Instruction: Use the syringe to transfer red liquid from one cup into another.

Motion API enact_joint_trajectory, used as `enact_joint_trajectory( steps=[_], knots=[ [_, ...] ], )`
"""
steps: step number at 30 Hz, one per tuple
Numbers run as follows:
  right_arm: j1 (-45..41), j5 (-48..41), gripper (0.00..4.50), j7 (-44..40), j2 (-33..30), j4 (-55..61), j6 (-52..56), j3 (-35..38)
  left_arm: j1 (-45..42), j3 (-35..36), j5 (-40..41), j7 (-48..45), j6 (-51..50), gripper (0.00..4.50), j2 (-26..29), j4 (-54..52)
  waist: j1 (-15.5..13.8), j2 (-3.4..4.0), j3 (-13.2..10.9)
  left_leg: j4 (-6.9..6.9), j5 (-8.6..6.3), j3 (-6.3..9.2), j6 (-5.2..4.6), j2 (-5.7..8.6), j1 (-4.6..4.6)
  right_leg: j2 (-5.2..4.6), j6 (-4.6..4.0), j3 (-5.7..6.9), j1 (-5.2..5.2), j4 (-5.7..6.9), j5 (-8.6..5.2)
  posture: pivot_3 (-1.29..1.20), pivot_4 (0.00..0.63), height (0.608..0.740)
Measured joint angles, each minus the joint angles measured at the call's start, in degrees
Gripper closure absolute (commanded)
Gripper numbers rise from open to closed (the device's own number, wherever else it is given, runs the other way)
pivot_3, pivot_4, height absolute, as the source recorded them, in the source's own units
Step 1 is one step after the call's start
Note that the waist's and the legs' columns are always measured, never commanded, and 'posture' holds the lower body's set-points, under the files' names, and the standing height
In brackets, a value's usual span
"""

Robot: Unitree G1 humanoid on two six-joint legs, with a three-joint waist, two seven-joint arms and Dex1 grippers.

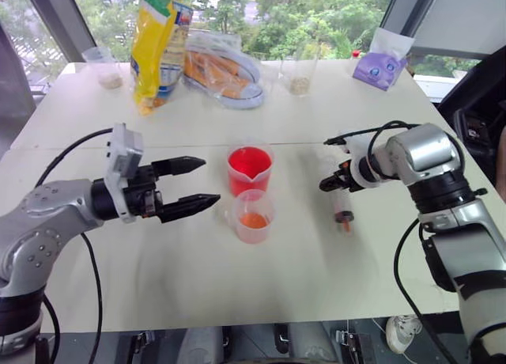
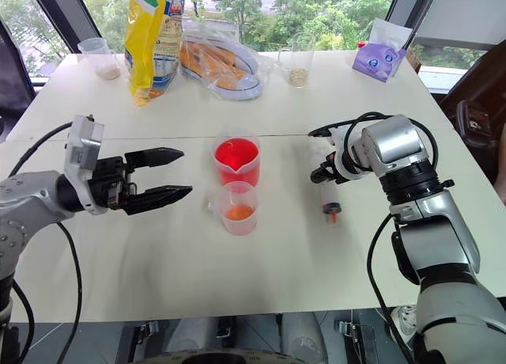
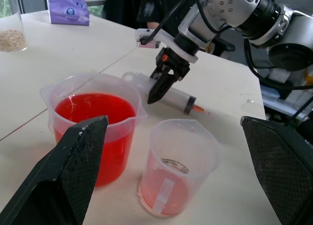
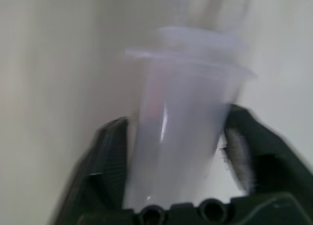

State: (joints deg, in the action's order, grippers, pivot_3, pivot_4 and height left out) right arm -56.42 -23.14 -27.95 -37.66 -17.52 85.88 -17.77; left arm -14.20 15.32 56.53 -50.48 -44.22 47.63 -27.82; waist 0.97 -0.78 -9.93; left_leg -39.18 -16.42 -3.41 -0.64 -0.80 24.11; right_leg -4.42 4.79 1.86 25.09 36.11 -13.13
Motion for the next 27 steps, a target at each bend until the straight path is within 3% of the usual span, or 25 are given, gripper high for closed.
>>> enact_joint_trajectory(
  steps=[7, 10, 18, 23, 27],
  knots=[
    [0.2, 0.6, 3.07, -0.3, 1.2, 1.1, 2.1, 2.0, -0.5, 0.2, 0.3, 0.4, 0.0, 0.00, 0.4, 0.1, 0.0, 0.01, 0.0, 0.02, 0.01, 0.01, 0.02, -0.06, -0.04, 0.07, 0.01, 0.00, 0.00, 0.04, 0.01, 0.00, 0.150, 0.740],
    [1.3, -1.0, 3.07, -1.1, 2.6, 5.7, 0.4, 7.6, -2.6, 0.6, 0.4, -0.1, -0.1, 0.00, 1.4, 1.1, -0.2, 0.05, 0.0, 0.02, 0.01, 0.00, 0.02, -0.04, 0.03, 0.06, 0.02, -0.01, 0.04, 0.03, 0.01, 0.00, 0.150, 0.740],
    [2.3, -10.0, 3.07, -6.4, 9.1, 26.7, -22.2, 26.0, -10.0, 0.8, 0.3, -3.2, -0.3, 0.00, 2.2, 7.7, -0.3, 0.05, 0.0, 0.04, 0.01, 0.06, 0.02, -0.04, 0.08, 0.11, 0.15, 0.00, 0.03, 0.01, 0.07, 0.00, 0.150, 0.740],
    [2.0, -17.2, 3.07, -8.7, 17.9, 29.8, -30.1, 29.4, -16.0, -2.0, -1.2, -6.0, -0.3, 0.00, 3.0, 12.5, -0.2, 0.04, 0.0, 0.03, 0.04, 0.07, 0.07, -0.04, 0.02, 0.14, 0.15, 0.00, 0.00, 0.05, 0.07, 0.00, 0.150, 0.740],
    [4.5, -18.1, 3.07, -10.7, 24.4, 28.1, -39.2, 27.4, -19.3, -3.6, -2.1, -7.2, -0.4, 0.00, 2.9, 13.9, 0.0, 0.04, 0.0, 0.03, 0.04, 0.07, 0.07, -0.06, 0.00, 0.17, 0.15, -0.02, -0.01, 0.07, 0.07, 0.00, 0.150, 0.740]
  ],
)
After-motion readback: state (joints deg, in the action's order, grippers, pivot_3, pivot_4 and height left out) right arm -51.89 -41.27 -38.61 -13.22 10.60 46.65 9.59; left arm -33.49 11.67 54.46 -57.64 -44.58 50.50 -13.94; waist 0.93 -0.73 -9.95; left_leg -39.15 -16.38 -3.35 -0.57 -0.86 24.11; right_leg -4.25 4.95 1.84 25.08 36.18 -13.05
